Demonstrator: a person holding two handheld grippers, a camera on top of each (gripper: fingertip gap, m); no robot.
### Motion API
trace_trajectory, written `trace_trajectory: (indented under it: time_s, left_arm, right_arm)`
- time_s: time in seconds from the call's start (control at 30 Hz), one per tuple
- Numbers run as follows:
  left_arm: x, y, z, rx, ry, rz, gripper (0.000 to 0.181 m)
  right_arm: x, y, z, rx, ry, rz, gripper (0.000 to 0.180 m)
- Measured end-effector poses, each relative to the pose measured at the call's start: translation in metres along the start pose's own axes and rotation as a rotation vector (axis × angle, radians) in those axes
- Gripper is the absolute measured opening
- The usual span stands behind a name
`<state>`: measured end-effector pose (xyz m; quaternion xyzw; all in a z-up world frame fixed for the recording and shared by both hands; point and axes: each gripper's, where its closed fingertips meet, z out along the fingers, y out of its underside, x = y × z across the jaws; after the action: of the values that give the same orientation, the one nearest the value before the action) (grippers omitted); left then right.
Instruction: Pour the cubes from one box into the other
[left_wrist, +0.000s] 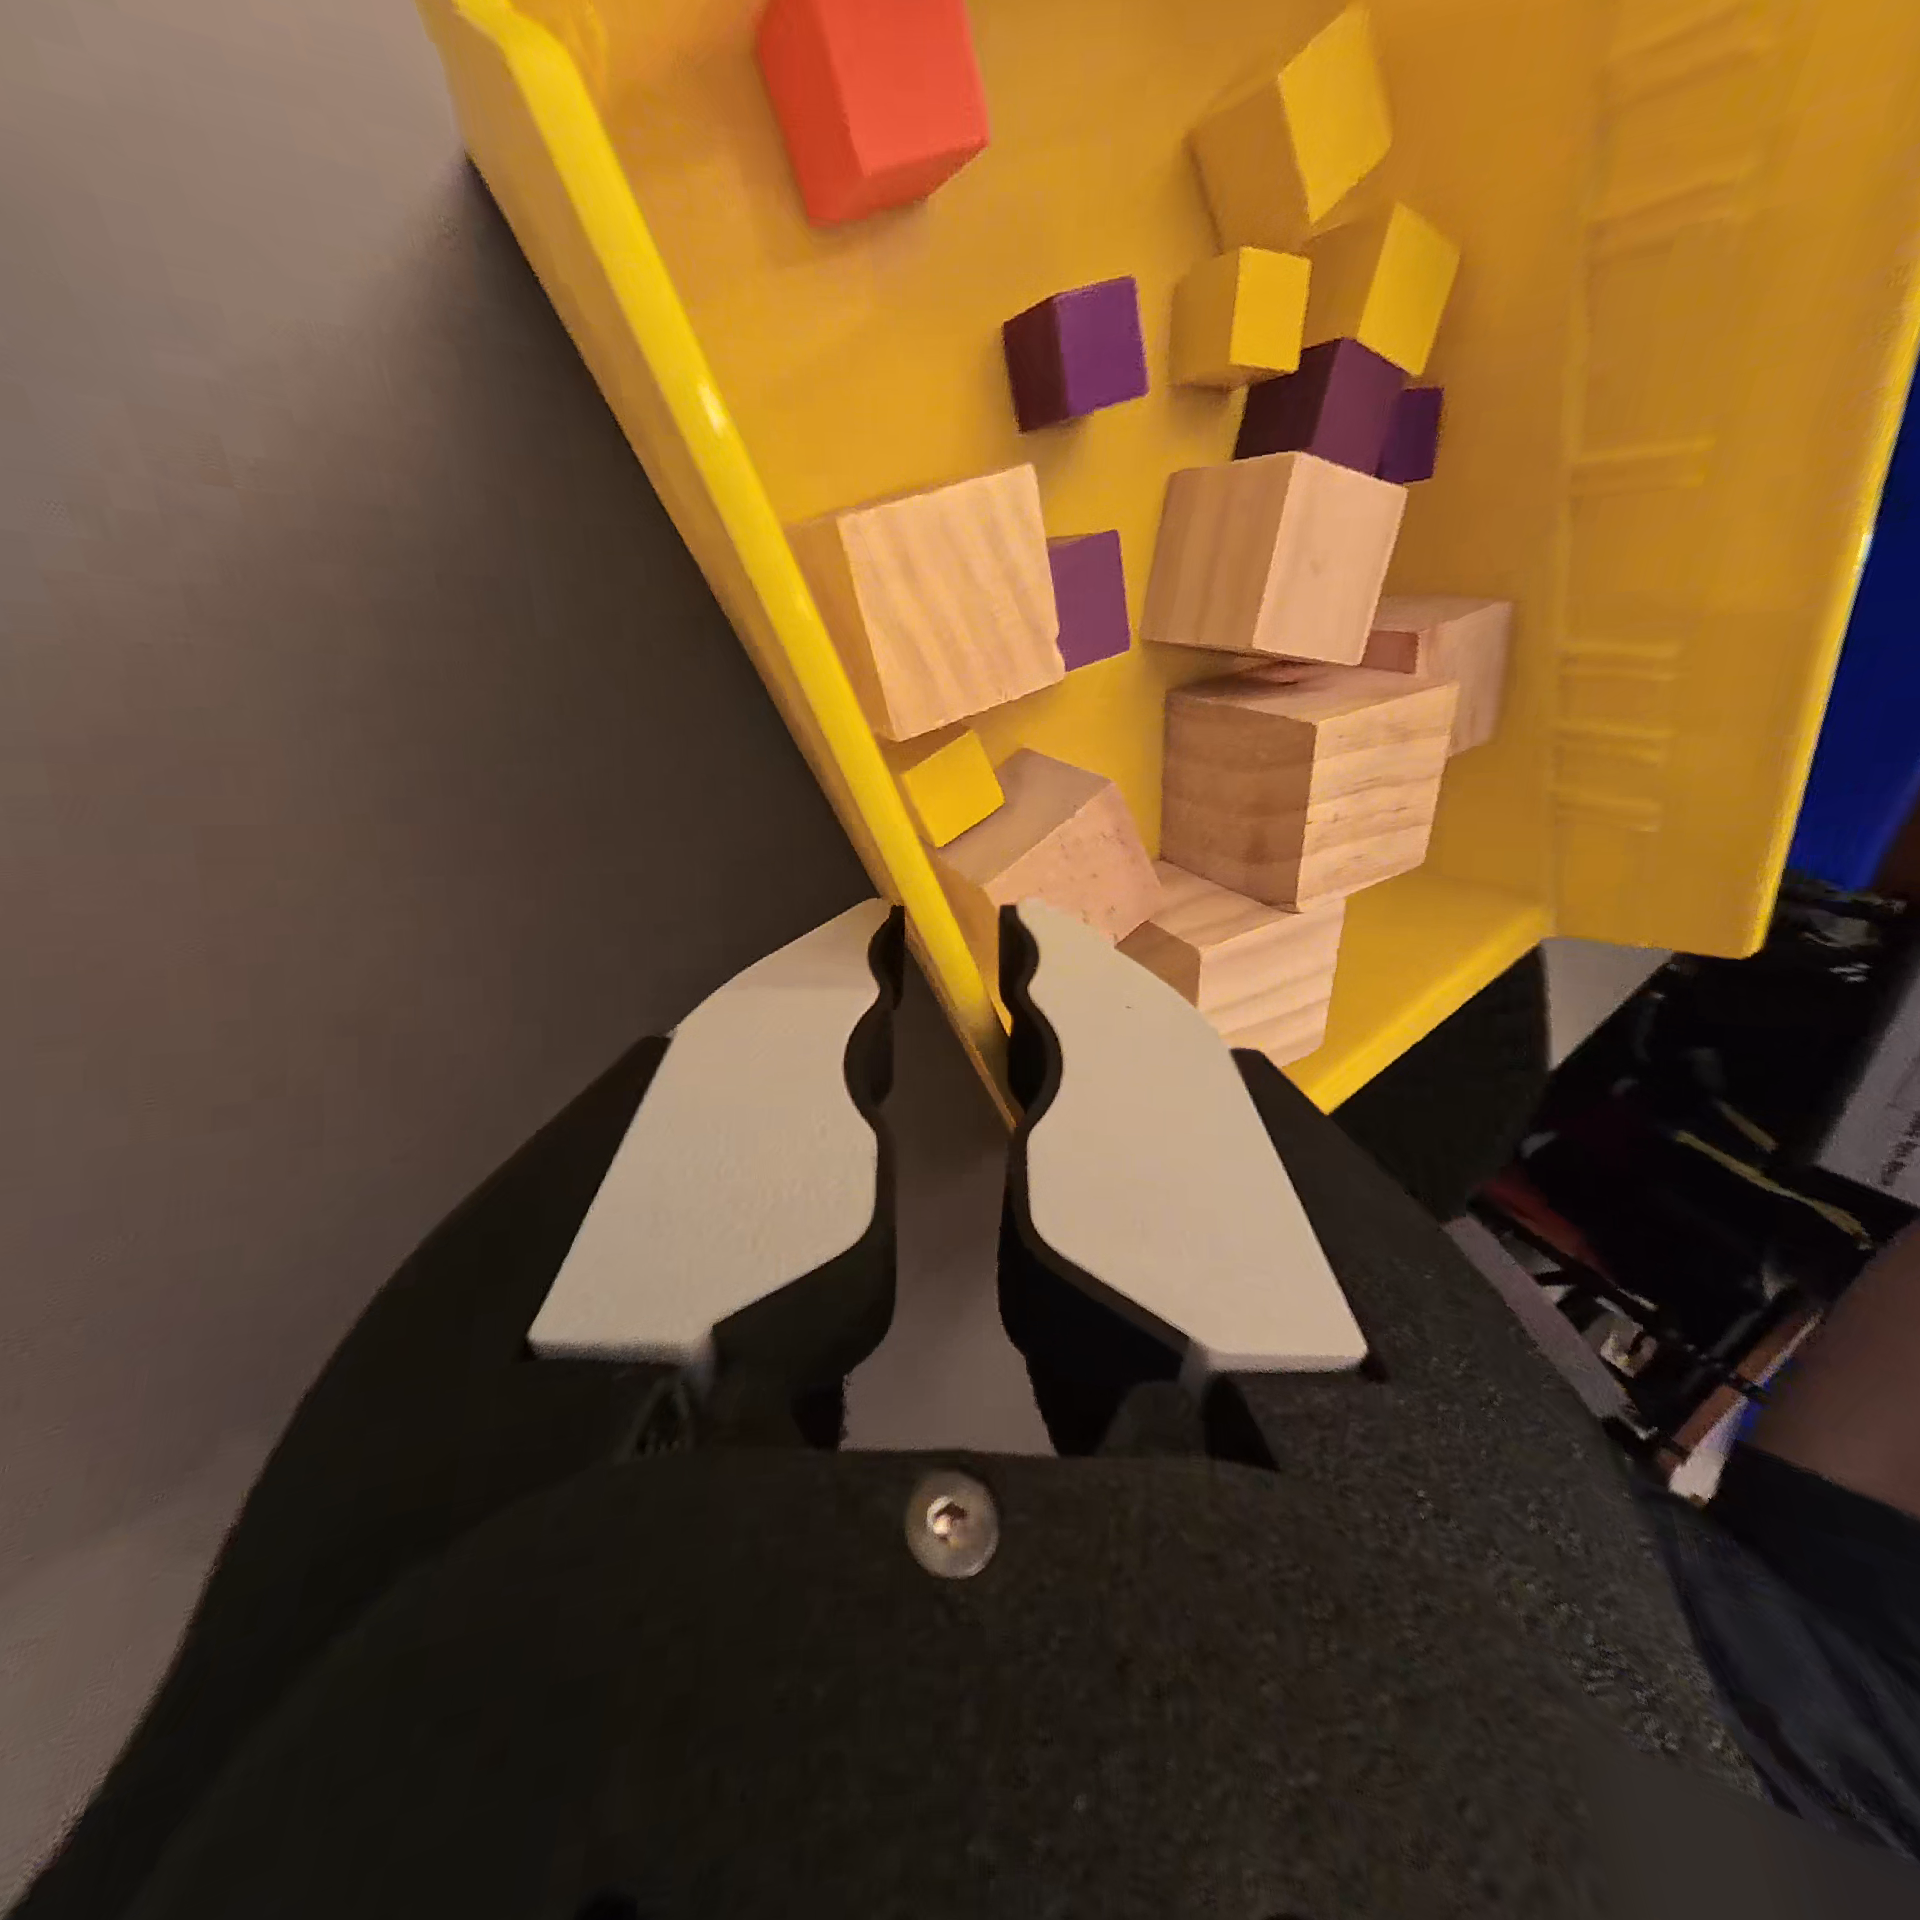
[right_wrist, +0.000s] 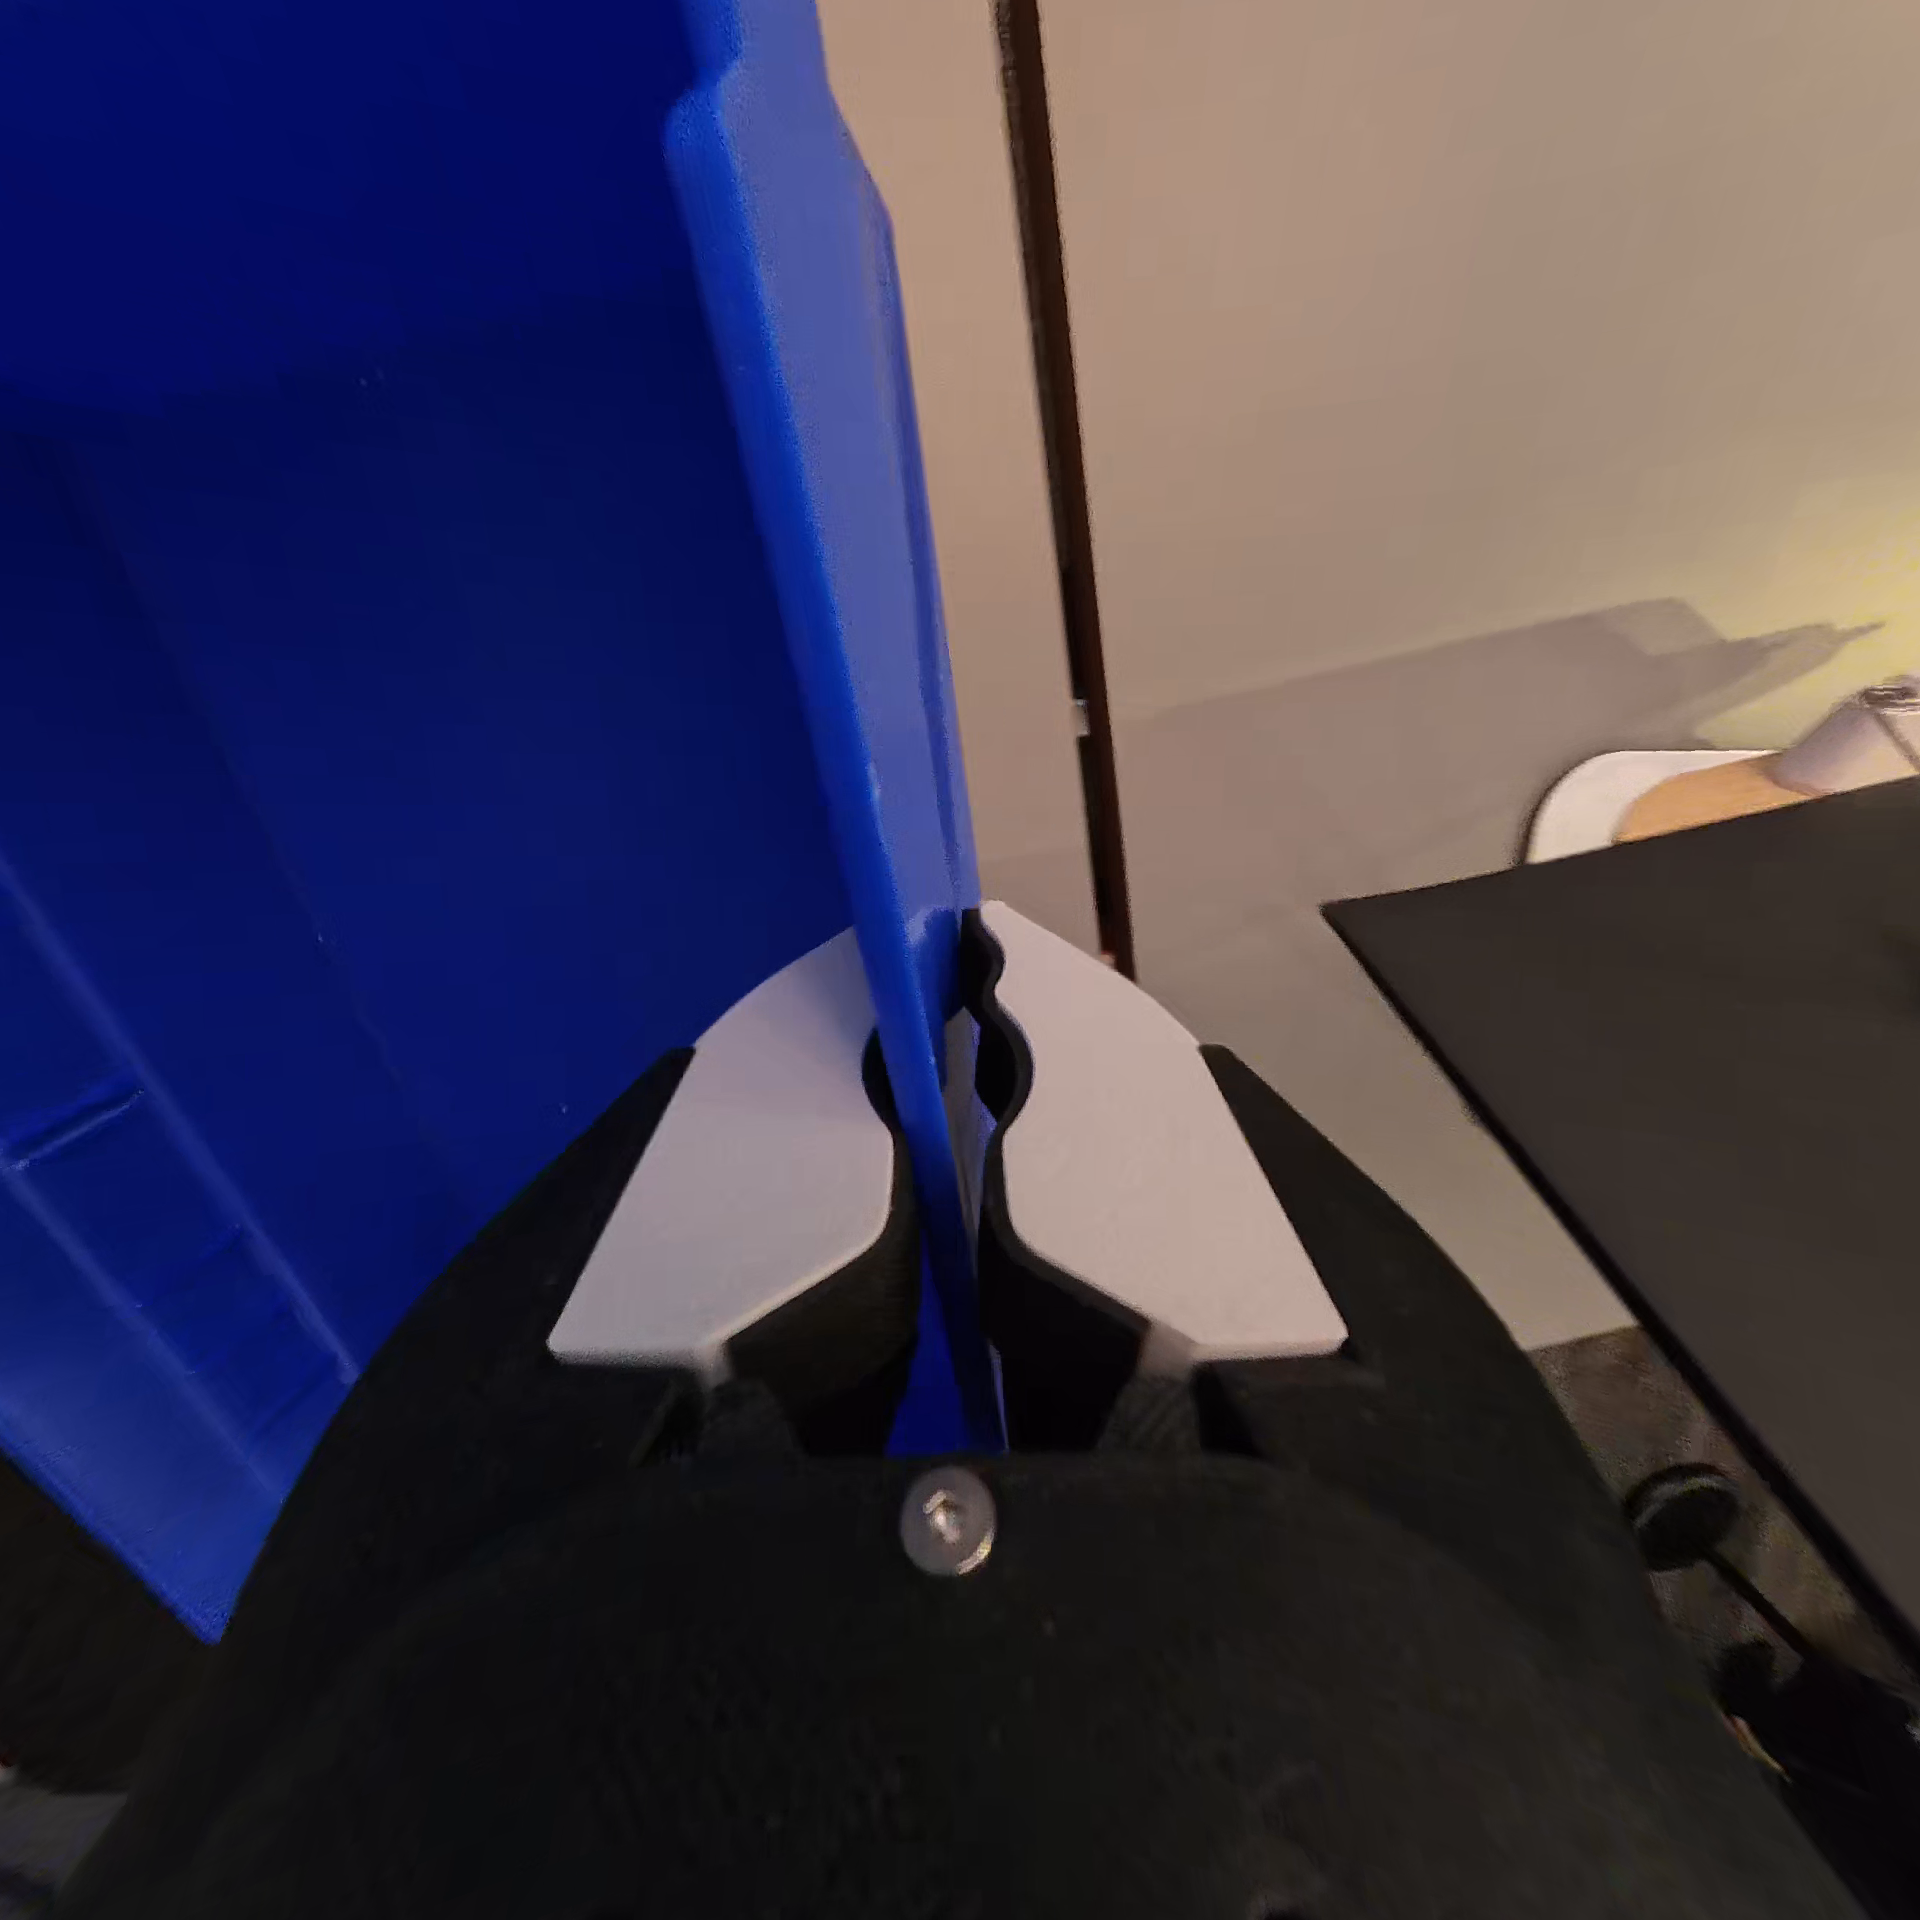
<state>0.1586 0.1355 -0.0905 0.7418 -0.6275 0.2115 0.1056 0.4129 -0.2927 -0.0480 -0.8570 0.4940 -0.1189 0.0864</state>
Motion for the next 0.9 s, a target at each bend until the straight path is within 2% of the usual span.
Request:
trace_trajectory:
  time_s: [0.3, 0.47, 0.53, 0.73, 0.9]
  left_arm:
    - [-0.136, 0.067, -0.078, 0.048, -0.149, -0.128, 0.009]
    - [-0.227, 0.116, -0.13, 0.093, -0.372, -0.171, 0.005]
    - [-0.255, 0.136, -0.146, 0.12, -0.391, -0.209, 0.005]
    - [-0.302, 0.18, -0.177, 0.212, -0.364, -0.257, 0.004]
    - [-0.307, 0.184, -0.18, 0.267, -0.343, -0.208, 0.006]
  right_arm:
    - [-0.1, -0.009, 0.032, -0.073, -0.206, -0.001, 0.007]
    - [-0.159, -0.011, 0.05, -0.127, -0.26, -0.01, 0.006]
    - [-0.186, -0.01, 0.055, -0.137, -0.315, -0.012, 0.006]
    - [-0.227, -0.014, 0.055, -0.117, -0.323, -0.044, 0.006]
    - [-0.231, -0.01, 0.053, -0.112, -0.322, -0.018, 0.005]
